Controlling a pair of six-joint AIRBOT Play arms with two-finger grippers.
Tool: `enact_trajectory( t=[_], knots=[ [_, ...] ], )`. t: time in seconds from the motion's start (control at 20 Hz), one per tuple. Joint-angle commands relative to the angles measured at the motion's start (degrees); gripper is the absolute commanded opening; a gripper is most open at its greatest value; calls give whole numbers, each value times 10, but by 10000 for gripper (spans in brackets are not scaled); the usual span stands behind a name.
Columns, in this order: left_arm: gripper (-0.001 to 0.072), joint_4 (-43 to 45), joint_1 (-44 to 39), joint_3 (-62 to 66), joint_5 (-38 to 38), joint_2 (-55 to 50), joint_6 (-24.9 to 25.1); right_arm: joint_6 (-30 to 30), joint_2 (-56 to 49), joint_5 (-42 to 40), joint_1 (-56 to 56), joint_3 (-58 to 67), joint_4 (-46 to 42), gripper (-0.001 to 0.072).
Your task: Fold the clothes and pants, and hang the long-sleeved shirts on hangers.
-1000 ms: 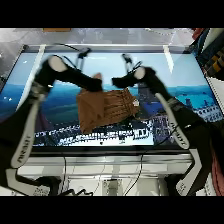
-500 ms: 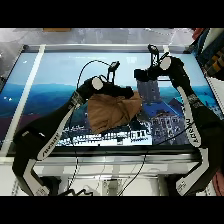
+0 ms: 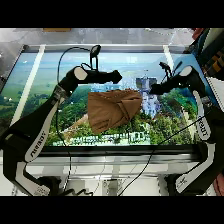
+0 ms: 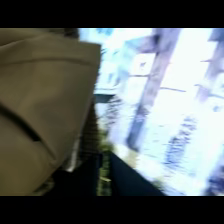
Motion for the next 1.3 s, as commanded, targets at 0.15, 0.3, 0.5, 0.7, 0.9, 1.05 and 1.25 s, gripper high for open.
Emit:
enact_trajectory(
  t=[0.15,0.3,0.5,0.7,0.9,1.05,1.25],
  knots=[
    [720,0,11,0,-4,11,0,-31,-7,-47,14,-78,66,693],
    [720,0,11,0,-38,11,0,3,-8,-117,51,-76,55,692],
    [719,0,12,0,-66,11,0,66,-16,-153,65,-75,39,686],
    [719,1,12,0,-68,11,0,122,-45,-121,59,-73,27,685],
    [719,1,12,0,-68,11,0,125,-87,-28,62,-62,91,683],
    [719,1,12,0,-68,11,0,109,-109,-3,84,-62,196,682],
    [718,24,21,0,-68,11,0,99,-122,-27,146,-62,234,534]
  ],
)
